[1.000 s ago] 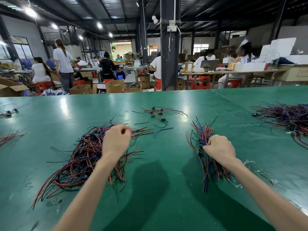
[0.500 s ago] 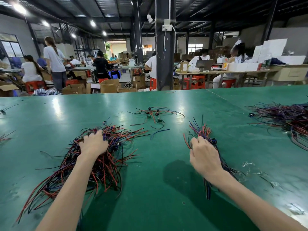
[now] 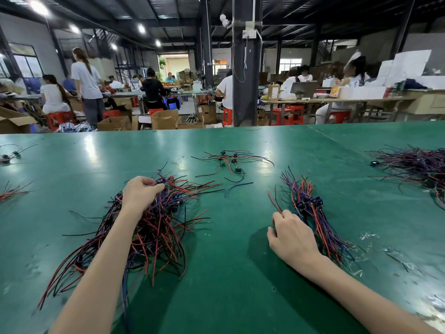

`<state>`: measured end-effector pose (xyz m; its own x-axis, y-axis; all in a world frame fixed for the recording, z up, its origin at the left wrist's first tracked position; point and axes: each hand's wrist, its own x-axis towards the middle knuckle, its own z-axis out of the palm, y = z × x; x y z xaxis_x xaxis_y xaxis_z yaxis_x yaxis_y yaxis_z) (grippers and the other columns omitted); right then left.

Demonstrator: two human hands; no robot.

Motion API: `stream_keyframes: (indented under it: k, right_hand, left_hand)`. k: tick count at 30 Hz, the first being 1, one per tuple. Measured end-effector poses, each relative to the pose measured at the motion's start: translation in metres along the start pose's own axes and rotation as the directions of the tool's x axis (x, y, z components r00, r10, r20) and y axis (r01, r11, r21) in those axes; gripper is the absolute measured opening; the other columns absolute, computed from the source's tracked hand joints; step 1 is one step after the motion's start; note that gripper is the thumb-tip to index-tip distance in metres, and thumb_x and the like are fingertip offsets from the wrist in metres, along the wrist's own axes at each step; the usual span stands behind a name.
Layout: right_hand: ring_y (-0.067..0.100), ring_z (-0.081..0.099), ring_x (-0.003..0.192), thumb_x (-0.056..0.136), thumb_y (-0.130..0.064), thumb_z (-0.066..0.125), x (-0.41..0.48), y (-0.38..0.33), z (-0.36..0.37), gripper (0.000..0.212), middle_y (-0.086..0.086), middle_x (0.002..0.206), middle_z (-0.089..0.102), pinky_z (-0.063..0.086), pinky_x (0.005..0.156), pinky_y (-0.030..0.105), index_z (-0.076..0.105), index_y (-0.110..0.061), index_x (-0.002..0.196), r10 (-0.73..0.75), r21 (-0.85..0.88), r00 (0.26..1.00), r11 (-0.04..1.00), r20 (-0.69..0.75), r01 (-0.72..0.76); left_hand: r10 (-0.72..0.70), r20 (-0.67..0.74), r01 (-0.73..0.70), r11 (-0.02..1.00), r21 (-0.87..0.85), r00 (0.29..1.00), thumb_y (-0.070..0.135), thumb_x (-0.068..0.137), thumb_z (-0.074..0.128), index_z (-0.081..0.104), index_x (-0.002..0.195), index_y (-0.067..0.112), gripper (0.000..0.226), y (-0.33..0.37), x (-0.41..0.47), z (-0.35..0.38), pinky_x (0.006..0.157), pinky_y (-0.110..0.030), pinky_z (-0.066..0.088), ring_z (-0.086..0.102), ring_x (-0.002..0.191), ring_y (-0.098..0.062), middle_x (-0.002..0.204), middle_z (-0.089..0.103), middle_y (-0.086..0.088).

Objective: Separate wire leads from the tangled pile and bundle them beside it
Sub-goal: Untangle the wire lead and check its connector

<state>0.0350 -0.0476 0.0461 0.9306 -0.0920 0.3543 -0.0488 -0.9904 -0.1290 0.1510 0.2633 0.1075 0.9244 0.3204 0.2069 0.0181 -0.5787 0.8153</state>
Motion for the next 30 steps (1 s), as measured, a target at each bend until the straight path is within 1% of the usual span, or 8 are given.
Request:
stream_keyframes:
  k: [7, 10, 14, 18, 22, 24, 26, 30]
  right_hand:
    - [0.027, 0.058, 0.099, 0.092, -0.030, 0.045, 0.005, 0.009, -0.004, 0.020, 0.006, 0.105, 0.057, 0.037, 0.067, 0.031, 0.054, -0.013, 0.097, 0.118, 0.003, 0.993, 0.993, -0.008, -0.118]
    - [0.027, 0.059, 0.098, 0.092, -0.029, 0.045, 0.004, 0.011, -0.006, 0.019, 0.006, 0.104, 0.058, 0.036, 0.067, 0.031, 0.053, -0.013, 0.096, 0.118, 0.000, 0.993, 0.993, -0.020, -0.118]
    - [0.024, 0.057, 0.102, 0.093, -0.031, 0.043, 0.003, 0.005, -0.007, 0.021, 0.005, 0.109, 0.056, 0.041, 0.072, 0.031, 0.053, -0.014, 0.101, 0.086, -0.052, 0.996, 0.995, -0.017, -0.087]
    - [0.024, 0.054, 0.108, 0.093, -0.031, 0.042, 0.003, 0.000, -0.008, 0.024, 0.006, 0.114, 0.055, 0.045, 0.082, 0.033, 0.053, -0.014, 0.107, 0.062, -0.112, 0.998, 0.992, 0.001, -0.061]
    - [0.023, 0.053, 0.105, 0.093, -0.031, 0.043, 0.000, -0.001, -0.009, 0.022, 0.005, 0.109, 0.056, 0.042, 0.084, 0.033, 0.054, -0.015, 0.103, -0.043, -0.097, 0.999, 0.994, -0.006, 0.043]
    - [0.024, 0.055, 0.097, 0.092, -0.028, 0.050, -0.002, -0.003, -0.009, 0.019, 0.006, 0.100, 0.060, 0.041, 0.083, 0.033, 0.059, -0.012, 0.097, -0.127, 0.114, 0.990, 0.985, -0.053, 0.132]
    - [0.023, 0.059, 0.087, 0.090, -0.021, 0.060, -0.003, -0.007, -0.010, 0.016, 0.008, 0.092, 0.066, 0.042, 0.079, 0.030, 0.068, -0.008, 0.093, -0.150, 0.464, 0.988, 0.873, -0.040, 0.152]
    - [0.008, 0.058, 0.073, 0.090, -0.010, 0.062, -0.003, -0.019, -0.009, 0.012, -0.005, 0.077, 0.069, 0.043, 0.068, 0.019, 0.073, -0.008, 0.093, -0.144, 0.821, 0.975, 0.568, 0.172, -0.061]
  left_hand:
    - [0.135, -0.198, -0.141, 0.990, -0.019, 0.971, 0.018, 0.091, 0.058, 0.066, 0.107, -0.001, 0.026, 0.015, 0.003, -0.006, 0.081, -0.035, 0.044, 0.060, 0.092, -0.030, 0.100, 0.067, -0.017]
    - [0.065, -0.366, -0.183, 0.937, -0.297, 0.928, 0.018, 0.096, 0.052, 0.058, 0.114, 0.002, 0.024, 0.036, 0.001, -0.016, 0.072, -0.030, 0.048, 0.061, 0.078, -0.021, 0.107, 0.061, -0.012]
    - [-0.038, -0.458, -0.311, 0.683, -0.661, 0.888, 0.014, 0.098, 0.050, 0.052, 0.107, 0.007, 0.011, 0.072, -0.020, -0.032, 0.059, -0.019, 0.053, 0.053, 0.066, -0.005, 0.092, 0.051, -0.002]
    - [-0.029, -0.044, -0.030, 0.385, -0.922, 0.999, 0.009, 0.097, 0.049, 0.053, 0.097, 0.002, 0.008, 0.103, -0.047, -0.034, 0.062, -0.021, 0.054, 0.054, 0.074, -0.011, 0.089, 0.051, -0.005]
    - [0.034, 0.331, 0.291, 0.395, -0.871, 0.943, 0.006, 0.099, 0.040, 0.055, 0.091, 0.000, 0.018, 0.099, -0.099, 0.012, 0.054, -0.021, 0.055, 0.062, 0.061, -0.014, 0.077, 0.053, -0.007]
    - [0.004, 0.465, 0.432, 0.367, -0.824, 0.885, 0.001, 0.100, 0.037, 0.051, 0.090, -0.002, 0.018, 0.083, -0.129, 0.047, 0.053, -0.026, 0.058, 0.057, 0.060, -0.019, 0.074, 0.050, -0.011]
    - [-0.054, 0.561, 0.545, 0.332, -0.770, 0.826, -0.004, 0.099, 0.036, 0.048, 0.094, -0.002, 0.013, 0.066, -0.150, 0.073, 0.052, -0.031, 0.058, 0.053, 0.063, -0.021, 0.077, 0.049, -0.014]
    - [-0.080, 0.637, 0.628, 0.304, -0.717, 0.766, -0.005, 0.098, 0.037, 0.047, 0.102, -0.001, 0.011, 0.055, -0.161, 0.091, 0.049, -0.032, 0.058, 0.059, 0.051, -0.020, 0.076, 0.051, -0.017]
